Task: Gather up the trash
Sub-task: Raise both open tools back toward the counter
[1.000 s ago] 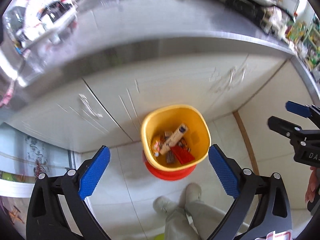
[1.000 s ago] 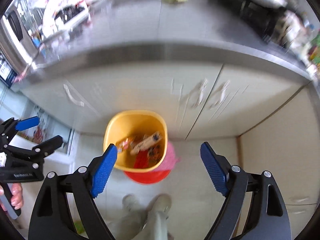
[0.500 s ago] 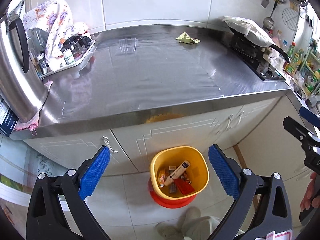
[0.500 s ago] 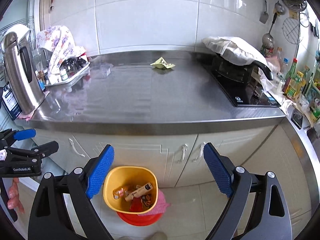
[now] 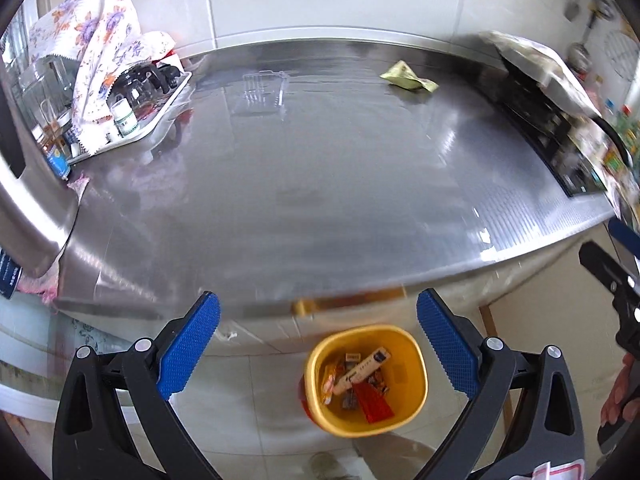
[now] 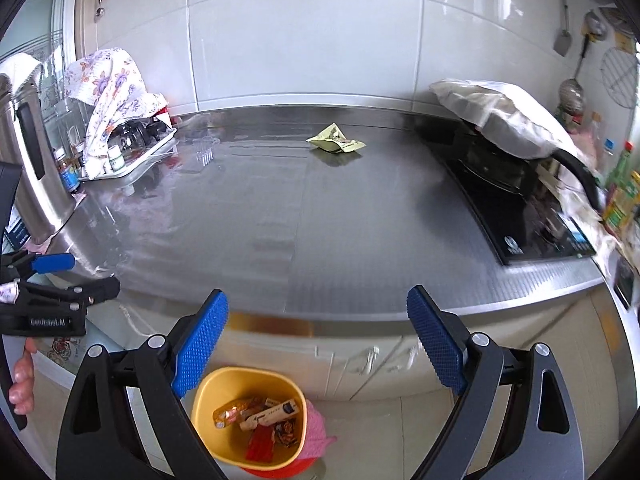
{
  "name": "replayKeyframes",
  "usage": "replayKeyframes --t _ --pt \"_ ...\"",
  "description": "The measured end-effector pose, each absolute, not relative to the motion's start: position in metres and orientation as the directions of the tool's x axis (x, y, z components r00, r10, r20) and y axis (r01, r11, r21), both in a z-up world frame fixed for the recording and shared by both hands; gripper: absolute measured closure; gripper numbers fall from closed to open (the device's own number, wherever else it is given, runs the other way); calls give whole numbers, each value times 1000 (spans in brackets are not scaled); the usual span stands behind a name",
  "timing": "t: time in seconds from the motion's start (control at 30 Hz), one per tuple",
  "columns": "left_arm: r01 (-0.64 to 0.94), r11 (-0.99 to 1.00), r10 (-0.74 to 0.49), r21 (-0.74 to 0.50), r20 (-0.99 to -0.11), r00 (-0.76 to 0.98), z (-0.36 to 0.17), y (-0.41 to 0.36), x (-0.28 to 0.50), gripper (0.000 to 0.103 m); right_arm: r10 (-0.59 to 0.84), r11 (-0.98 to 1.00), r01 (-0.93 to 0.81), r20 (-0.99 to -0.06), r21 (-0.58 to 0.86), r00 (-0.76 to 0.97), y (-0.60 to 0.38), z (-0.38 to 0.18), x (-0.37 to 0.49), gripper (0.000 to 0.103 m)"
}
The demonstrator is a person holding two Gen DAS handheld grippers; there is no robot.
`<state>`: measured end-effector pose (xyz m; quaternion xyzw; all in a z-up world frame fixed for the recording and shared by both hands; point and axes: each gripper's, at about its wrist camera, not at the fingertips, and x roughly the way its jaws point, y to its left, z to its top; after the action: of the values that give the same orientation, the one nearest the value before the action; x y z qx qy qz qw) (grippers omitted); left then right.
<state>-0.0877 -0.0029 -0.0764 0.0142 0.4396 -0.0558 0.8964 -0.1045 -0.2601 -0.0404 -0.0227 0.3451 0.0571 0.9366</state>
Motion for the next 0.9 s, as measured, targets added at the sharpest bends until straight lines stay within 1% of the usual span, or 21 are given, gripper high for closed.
replayKeyframes --t 0.23,0.4,0.57,0.9 --pt "26 999 -40 -31 -799 600 -75 -5 -42 5 154 981 -191 -667 18 729 -265 -43 -47 12" --pt "1 1000 -12 -14 -800 599 -71 -6 -9 5 176 976 -216 -665 23 726 -262 -41 -11 12" --pt "1 1000 0 1 -792 611 -66 -3 34 5 181 976 -216 -652 28 737 -257 -38 27 12" --pt "66 998 -48 -10 -792 608 -74 4 126 5 133 984 -177 -615 -10 777 -241 -36 120 12"
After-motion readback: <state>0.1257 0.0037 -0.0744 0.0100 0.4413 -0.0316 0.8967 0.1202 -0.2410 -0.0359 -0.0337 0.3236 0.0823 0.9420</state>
